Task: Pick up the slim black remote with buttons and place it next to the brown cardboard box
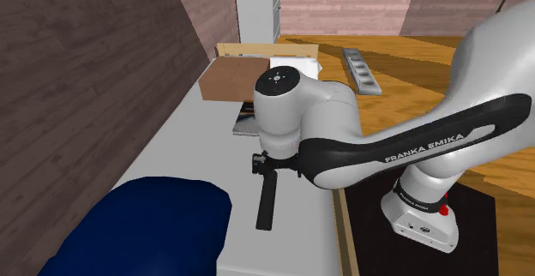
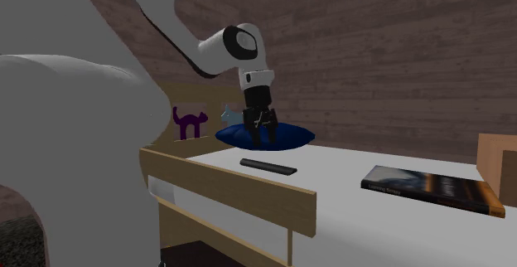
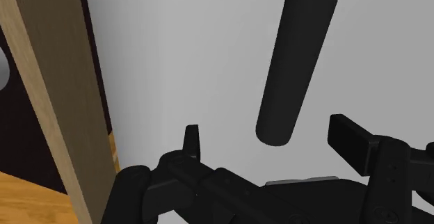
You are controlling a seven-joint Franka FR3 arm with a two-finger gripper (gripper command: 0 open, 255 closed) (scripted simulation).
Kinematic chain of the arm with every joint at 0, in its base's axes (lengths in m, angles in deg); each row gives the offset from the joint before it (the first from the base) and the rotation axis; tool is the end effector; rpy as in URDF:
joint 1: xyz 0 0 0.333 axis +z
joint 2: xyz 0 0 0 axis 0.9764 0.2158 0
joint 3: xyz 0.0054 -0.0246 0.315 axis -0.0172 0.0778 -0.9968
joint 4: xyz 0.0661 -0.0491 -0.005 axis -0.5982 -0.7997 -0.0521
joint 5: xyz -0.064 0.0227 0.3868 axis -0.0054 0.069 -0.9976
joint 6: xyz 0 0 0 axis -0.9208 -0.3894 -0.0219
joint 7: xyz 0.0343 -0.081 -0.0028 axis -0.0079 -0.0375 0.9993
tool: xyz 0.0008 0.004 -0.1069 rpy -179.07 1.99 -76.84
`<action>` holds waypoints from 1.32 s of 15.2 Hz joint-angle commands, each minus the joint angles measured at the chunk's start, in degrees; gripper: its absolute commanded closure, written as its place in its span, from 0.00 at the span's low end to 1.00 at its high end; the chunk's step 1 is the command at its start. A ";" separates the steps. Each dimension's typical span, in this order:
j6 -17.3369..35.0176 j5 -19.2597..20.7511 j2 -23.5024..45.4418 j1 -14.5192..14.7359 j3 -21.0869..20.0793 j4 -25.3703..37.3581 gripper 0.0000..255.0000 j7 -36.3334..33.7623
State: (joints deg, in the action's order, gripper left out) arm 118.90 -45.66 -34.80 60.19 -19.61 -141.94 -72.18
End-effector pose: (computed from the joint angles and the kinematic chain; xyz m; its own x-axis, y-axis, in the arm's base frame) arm 0.3117 0.3051 0.3830 0.6085 -0.7618 0.2224 -0.7876 -0.6141 0.0513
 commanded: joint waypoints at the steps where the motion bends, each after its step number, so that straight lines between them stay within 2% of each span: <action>1: 2.40 1.90 4.47 -6.03 -7.00 2.57 0.00 -6.67; 3: 4.41 5.11 9.09 -14.74 -16.40 5.56 0.00 -13.62; 4: 4.77 5.71 9.89 -17.28 -19.05 6.27 0.00 -15.02; 11: 10.63 6.87 11.80 -25.98 -28.06 3.68 0.00 -16.03; 12: 11.10 6.85 11.84 -26.87 -28.96 3.50 0.00 -16.03; 19: 11.08 6.82 11.82 -26.86 -28.94 3.51 0.00 -16.00; 20: 11.08 6.82 11.82 -26.86 -28.94 3.51 1.00 -16.00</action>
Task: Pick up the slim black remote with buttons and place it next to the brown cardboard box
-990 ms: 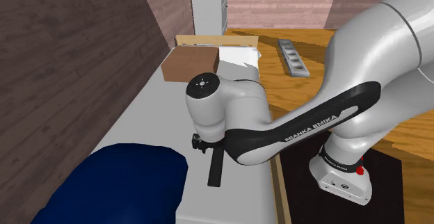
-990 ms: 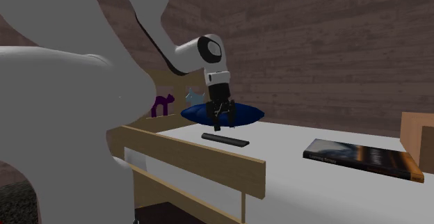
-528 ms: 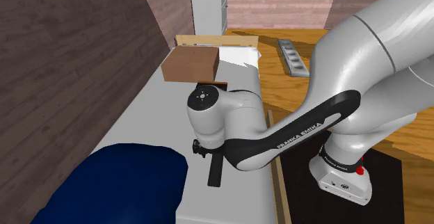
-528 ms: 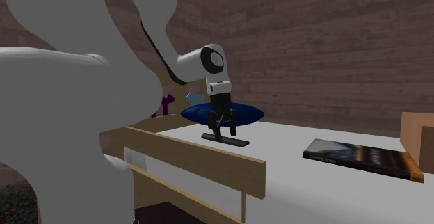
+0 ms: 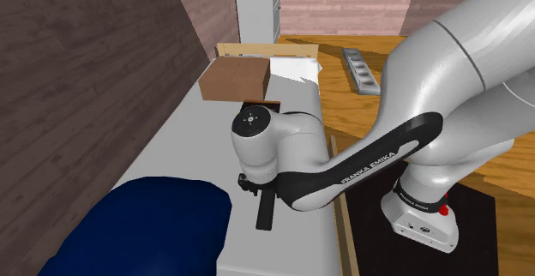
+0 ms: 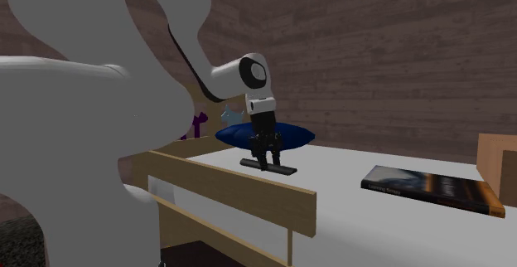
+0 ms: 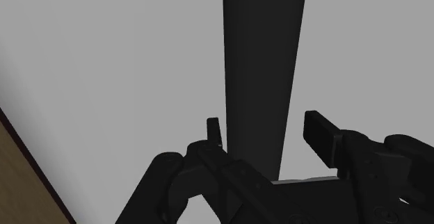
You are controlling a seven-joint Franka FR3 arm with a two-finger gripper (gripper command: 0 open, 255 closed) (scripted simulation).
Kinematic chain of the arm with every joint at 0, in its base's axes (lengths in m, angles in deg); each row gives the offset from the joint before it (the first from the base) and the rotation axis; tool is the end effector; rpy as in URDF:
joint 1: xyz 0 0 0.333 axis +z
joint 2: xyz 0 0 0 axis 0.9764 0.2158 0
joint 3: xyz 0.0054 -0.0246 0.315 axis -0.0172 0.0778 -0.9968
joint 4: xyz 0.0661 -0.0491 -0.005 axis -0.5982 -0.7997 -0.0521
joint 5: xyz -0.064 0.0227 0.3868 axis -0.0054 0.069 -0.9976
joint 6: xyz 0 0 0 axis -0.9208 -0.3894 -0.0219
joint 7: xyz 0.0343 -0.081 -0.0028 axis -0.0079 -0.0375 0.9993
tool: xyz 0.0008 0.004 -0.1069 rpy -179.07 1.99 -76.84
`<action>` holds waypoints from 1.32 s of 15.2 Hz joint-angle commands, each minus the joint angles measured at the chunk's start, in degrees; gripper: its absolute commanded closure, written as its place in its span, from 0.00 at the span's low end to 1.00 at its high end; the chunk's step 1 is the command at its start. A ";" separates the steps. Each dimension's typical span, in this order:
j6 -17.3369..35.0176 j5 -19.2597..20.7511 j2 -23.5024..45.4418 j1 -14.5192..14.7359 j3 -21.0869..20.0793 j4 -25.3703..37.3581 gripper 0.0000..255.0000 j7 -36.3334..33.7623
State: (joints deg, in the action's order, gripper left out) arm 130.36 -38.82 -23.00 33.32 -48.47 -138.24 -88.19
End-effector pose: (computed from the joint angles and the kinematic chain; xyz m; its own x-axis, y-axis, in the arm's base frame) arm 0.3434 0.3376 0.3102 0.4945 -0.8402 0.2224 -0.8642 -0.5026 0.0227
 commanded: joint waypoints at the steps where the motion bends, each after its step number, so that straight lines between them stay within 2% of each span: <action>1: -0.38 -0.02 0.02 0.01 -0.08 -0.19 1.00 0.01; 4: -0.39 -0.02 0.05 -1.88 -2.07 0.42 1.00 -0.18; 6: -0.26 0.00 0.06 -0.63 -0.84 -0.09 1.00 -0.13; 8: -0.69 -0.12 -0.05 -1.37 -1.92 0.62 1.00 -0.49; 14: -4.34 -0.31 -0.93 7.65 8.30 1.07 1.00 0.98; 20: -9.31 -1.99 -3.59 13.52 15.38 3.06 1.00 3.21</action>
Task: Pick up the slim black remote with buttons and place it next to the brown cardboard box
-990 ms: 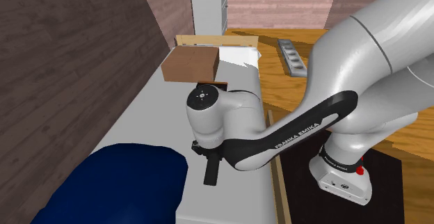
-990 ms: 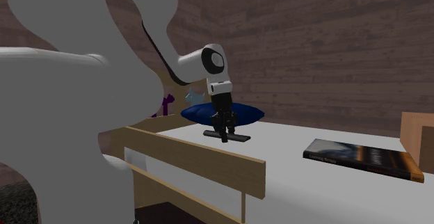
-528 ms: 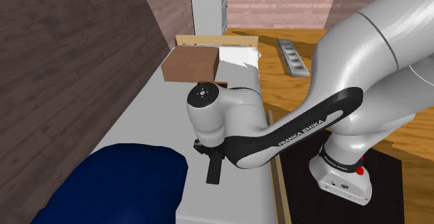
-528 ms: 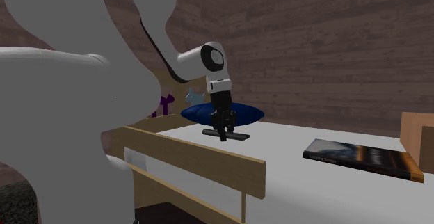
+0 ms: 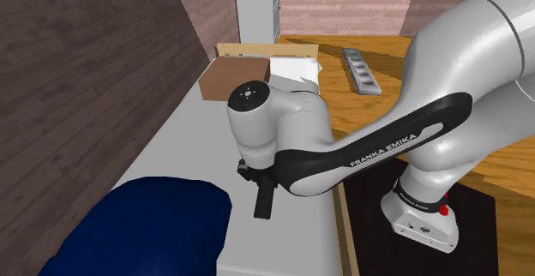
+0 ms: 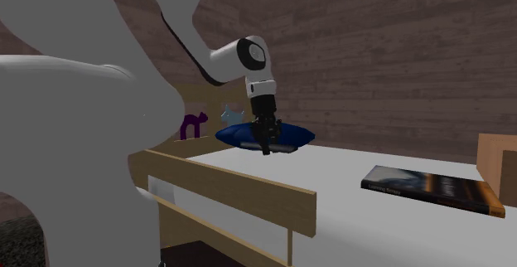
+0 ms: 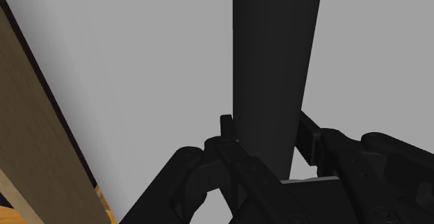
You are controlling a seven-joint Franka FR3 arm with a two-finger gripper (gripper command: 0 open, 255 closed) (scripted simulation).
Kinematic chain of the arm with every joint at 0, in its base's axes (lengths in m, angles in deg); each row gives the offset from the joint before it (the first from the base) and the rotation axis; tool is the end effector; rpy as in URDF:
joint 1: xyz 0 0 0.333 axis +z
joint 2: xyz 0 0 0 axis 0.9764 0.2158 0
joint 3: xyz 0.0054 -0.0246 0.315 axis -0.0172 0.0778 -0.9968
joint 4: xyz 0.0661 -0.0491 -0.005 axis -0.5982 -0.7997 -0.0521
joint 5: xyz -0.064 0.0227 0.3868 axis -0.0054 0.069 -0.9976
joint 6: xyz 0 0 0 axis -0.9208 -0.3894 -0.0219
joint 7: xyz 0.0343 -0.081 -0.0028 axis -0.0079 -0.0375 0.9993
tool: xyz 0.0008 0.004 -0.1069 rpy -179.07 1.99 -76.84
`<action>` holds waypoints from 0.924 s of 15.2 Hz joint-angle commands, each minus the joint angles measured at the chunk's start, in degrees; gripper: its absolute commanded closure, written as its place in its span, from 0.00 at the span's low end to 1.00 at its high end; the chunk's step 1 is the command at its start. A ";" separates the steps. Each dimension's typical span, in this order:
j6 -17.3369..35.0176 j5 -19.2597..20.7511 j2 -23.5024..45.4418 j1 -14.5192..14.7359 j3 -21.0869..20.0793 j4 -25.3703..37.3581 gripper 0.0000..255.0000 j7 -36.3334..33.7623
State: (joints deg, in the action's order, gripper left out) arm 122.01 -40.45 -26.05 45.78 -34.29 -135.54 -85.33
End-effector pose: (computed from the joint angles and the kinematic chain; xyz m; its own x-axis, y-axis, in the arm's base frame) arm 0.3427 0.3360 0.3603 0.4952 -0.8394 0.2240 -0.8646 -0.5015 0.0324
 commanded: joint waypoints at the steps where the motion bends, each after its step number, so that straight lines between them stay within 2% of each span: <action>1: -1.78 -0.59 -0.98 1.78 2.14 0.74 1.00 0.70; 7: -6.68 -1.63 -3.34 5.02 6.86 3.22 1.00 2.52; 14: -12.25 -2.12 -5.43 7.22 10.95 6.64 1.00 4.14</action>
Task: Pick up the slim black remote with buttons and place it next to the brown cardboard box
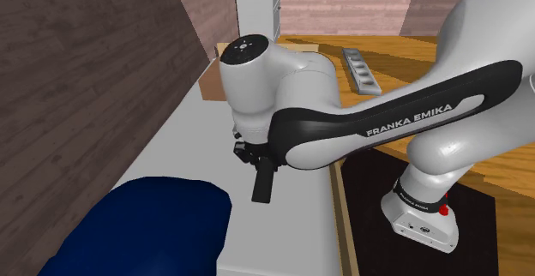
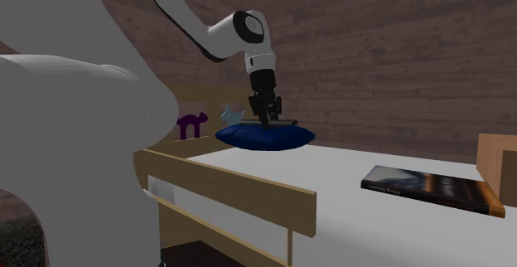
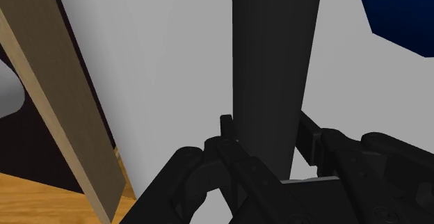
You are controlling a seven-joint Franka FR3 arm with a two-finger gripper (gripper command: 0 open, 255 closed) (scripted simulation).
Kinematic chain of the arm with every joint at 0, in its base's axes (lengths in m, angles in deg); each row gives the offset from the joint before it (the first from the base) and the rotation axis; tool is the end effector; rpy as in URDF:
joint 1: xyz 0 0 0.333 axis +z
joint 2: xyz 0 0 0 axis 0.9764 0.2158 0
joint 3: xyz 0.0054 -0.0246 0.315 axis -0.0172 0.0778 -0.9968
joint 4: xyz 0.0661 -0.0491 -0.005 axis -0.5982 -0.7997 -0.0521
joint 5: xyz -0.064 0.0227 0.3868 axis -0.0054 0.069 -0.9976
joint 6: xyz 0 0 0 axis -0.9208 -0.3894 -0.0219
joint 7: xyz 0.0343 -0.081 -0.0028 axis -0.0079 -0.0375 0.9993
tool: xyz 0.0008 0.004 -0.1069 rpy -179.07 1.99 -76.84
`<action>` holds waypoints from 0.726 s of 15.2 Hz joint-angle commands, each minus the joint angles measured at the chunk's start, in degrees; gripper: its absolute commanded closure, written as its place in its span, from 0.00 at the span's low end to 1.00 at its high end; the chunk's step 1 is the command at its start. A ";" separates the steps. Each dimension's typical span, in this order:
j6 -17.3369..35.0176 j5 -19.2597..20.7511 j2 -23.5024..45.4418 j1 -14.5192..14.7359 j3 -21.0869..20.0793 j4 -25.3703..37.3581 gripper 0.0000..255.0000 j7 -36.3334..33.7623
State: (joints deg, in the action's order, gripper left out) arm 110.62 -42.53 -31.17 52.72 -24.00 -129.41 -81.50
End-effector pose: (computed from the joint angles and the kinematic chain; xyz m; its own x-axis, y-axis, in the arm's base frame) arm 0.3415 0.3372 0.4343 0.4956 -0.8393 0.2236 -0.8644 -0.5018 0.0323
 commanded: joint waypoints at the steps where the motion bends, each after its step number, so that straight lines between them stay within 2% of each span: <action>1: -1.64 -0.05 -0.54 0.50 1.16 1.04 1.00 0.50; 9: -7.76 0.14 -1.87 1.59 4.46 5.71 1.00 1.76; 11: -7.48 0.38 -2.10 1.60 5.87 5.03 1.00 3.17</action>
State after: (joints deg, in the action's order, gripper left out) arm 103.07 -42.24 -33.10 54.25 -18.90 -124.04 -79.07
